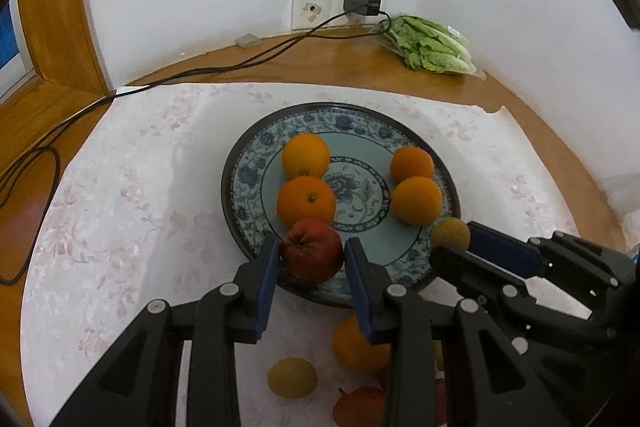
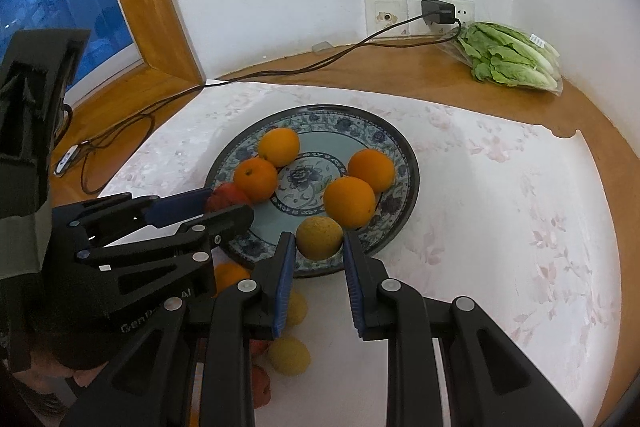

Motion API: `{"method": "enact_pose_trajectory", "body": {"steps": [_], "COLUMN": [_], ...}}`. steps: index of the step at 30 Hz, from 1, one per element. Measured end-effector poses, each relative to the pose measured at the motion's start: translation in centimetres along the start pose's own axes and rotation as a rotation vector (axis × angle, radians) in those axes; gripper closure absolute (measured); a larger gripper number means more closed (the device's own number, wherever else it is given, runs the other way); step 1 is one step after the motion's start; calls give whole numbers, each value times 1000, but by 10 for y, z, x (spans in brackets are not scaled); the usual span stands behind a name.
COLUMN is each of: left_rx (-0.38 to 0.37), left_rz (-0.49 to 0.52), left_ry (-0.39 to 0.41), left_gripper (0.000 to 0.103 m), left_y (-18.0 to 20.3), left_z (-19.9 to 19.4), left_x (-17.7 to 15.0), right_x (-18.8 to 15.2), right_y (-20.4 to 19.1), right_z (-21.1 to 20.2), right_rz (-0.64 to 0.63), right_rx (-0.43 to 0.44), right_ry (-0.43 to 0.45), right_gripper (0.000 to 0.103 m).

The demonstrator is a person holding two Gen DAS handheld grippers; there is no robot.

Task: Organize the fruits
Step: 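Carry the yellow fruit in the right tool over the plate while the left tool carries the apple, then open the right tool onto the plate while the left tool releases the apple there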

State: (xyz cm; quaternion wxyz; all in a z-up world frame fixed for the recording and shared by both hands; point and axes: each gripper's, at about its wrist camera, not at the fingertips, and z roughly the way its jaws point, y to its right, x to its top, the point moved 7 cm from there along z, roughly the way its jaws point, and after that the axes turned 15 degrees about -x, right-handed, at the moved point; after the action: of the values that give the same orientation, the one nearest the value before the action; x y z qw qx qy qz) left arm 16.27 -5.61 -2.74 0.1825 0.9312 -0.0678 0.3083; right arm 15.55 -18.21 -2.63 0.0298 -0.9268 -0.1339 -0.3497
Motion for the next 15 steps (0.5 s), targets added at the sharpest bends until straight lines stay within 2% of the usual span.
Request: {"method": "enact_pose_trajectory", "body": {"steps": [15], "left_rx": [-23], "left_rz": [3], "left_ry": [7], "left_gripper": [68], "left_y": [-1], "left_z": [11], "left_x": [3], "right_x": [2], "right_y": [7], "right_z": [19], "right_rz": [14], "right_rx": [-17], "right_ry": [-6], "right_gripper": [77]}}
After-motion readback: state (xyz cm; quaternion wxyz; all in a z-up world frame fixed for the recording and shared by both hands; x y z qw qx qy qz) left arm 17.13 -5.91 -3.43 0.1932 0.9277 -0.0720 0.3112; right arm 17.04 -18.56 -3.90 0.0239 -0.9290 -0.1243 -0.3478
